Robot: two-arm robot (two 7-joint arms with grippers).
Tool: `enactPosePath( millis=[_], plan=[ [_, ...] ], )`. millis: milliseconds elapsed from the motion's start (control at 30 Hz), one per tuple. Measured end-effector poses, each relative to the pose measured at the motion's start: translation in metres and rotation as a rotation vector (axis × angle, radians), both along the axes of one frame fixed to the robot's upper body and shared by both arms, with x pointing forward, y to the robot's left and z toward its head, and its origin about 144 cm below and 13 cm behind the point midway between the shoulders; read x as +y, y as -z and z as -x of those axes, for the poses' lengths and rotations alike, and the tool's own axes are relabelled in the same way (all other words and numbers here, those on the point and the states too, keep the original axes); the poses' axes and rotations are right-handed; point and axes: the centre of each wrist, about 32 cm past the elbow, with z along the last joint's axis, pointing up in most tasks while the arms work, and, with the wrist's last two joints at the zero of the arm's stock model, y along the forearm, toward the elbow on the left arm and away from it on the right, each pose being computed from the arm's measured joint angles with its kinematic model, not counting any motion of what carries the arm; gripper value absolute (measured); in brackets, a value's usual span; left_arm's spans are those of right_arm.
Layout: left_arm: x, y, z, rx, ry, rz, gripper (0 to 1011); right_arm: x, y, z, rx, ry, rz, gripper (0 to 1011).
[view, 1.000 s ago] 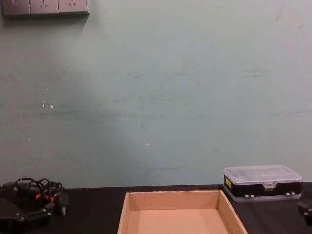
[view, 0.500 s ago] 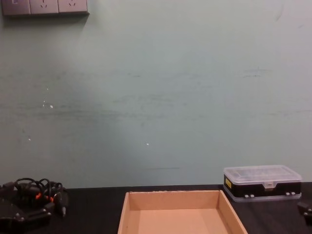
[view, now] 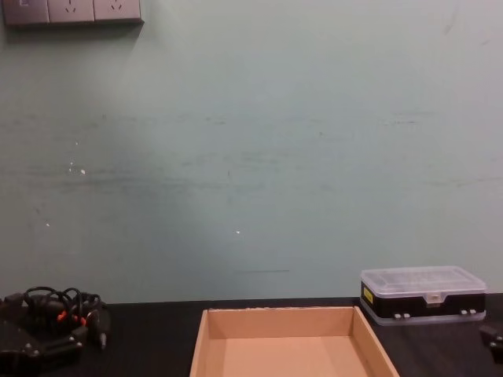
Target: Use one hand to pick up the angle iron from the table and place it into the box.
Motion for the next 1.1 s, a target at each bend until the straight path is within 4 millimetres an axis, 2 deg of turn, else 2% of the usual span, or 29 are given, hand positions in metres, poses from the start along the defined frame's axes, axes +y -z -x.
enactPosePath(
  millis=[367, 567, 800, 1000, 1100],
  plan=[
    [0.0, 0.0, 0.0, 0.0, 0.0, 0.0, 1011, 0.0, 0.0, 0.0, 0.0, 0.0, 0.0, 1000],
    [0.0, 0.0, 0.0, 0.0, 0.0, 0.0, 1011, -0.003, -0.009, 0.002, -0.004, -0.018, -0.016, 1000],
    [0.0, 0.0, 0.0, 0.0, 0.0, 0.0, 1011, -0.014, -0.038, 0.011, 0.029, -0.13, -0.014, 1002],
    [0.0, 0.0, 0.0, 0.0, 0.0, 0.0, 1011, -0.028, -0.078, 0.022, 0.111, -0.31, -0.01, 1002],
    [0.0, 0.0, 0.0, 0.0, 0.0, 0.0, 1011, -0.03, -0.09, 0.024, 0.147, -0.384, -0.002, 1000]
  ],
)
